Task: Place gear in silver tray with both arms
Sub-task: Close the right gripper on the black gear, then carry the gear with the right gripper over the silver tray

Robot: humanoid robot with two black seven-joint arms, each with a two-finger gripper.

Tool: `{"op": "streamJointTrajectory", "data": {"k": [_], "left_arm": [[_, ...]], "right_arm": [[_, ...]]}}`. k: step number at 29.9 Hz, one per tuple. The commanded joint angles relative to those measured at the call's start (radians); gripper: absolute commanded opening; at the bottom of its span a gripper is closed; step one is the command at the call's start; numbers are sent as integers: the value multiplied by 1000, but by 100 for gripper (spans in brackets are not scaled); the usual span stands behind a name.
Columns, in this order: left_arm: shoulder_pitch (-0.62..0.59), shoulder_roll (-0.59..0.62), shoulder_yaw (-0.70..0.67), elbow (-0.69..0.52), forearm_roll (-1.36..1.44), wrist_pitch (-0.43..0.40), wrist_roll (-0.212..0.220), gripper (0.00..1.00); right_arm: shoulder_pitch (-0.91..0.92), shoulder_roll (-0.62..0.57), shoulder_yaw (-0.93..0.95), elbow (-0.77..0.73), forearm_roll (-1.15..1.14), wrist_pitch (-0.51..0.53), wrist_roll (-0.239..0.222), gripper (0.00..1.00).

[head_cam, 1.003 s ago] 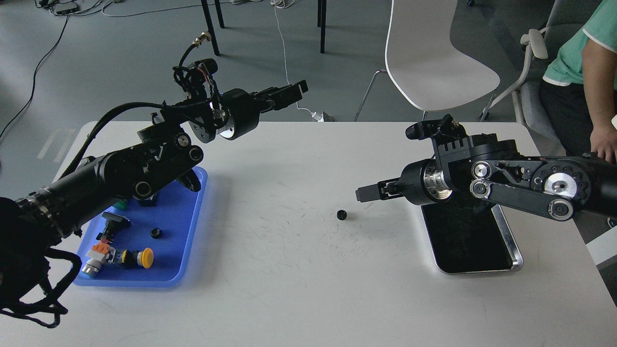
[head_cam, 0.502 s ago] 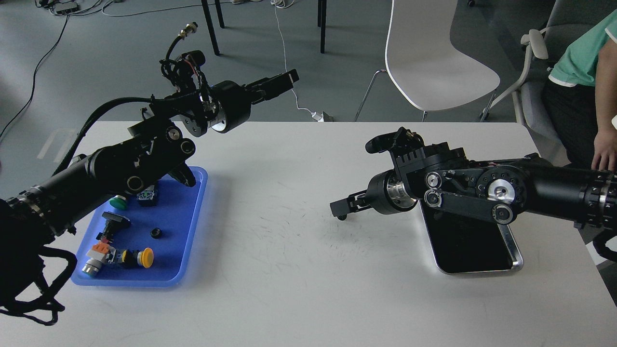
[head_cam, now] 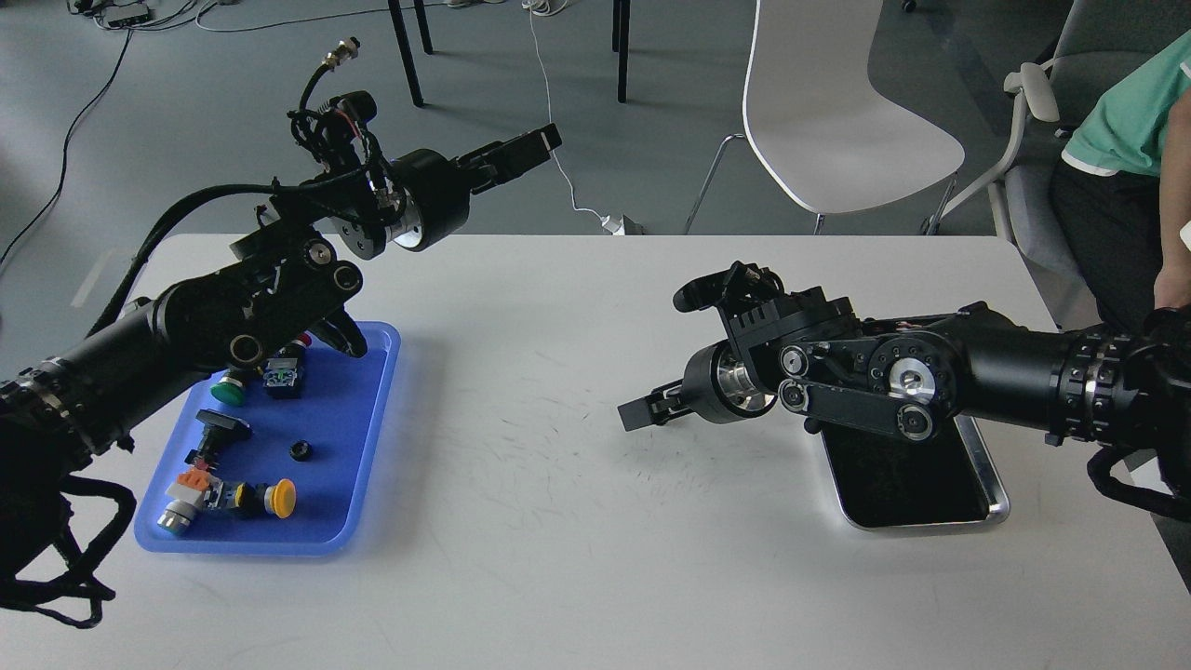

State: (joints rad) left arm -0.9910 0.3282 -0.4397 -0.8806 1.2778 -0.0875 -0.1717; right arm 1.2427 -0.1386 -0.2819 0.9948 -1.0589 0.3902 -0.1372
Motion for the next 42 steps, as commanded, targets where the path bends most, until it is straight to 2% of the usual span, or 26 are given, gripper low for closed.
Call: {"op": "streamJointTrajectory", "data": {"k": [1,7,11,14,19,28,34,39,42], "left_arm": [[0,0,-7,0,0,8,0,98],[2,0,-7,-1,0,20,0,98],[2,2,-8,-15,0,20,0,98],[2,3,-8,-17,0,22,0,98],[2,2,-8,-17,0,22,0,98],[6,2,-8,-17,0,37,0,98],[8,3,-8,-17,0,37,0,98],[8,2,-8,-17,0,37,0,98],[8,2,-8,-17,0,38,0,98]], "right_arm": [[1,27,-43,-19,2,4,4,93],[4,43,-56,-36,2,9,4,85],[12,51,-57,-47,2,13,4,75],[23,60,-60,-53,4,15,4,63],[40,76,-100,-62,8,21,4,49],[46,76,-106,-76,7,58,5,38],[50,74,-106,-76,7,73,7,3],[69,60,-106,-73,8,72,8,2],[106,2,-92,-56,28,72,10,2]]}}
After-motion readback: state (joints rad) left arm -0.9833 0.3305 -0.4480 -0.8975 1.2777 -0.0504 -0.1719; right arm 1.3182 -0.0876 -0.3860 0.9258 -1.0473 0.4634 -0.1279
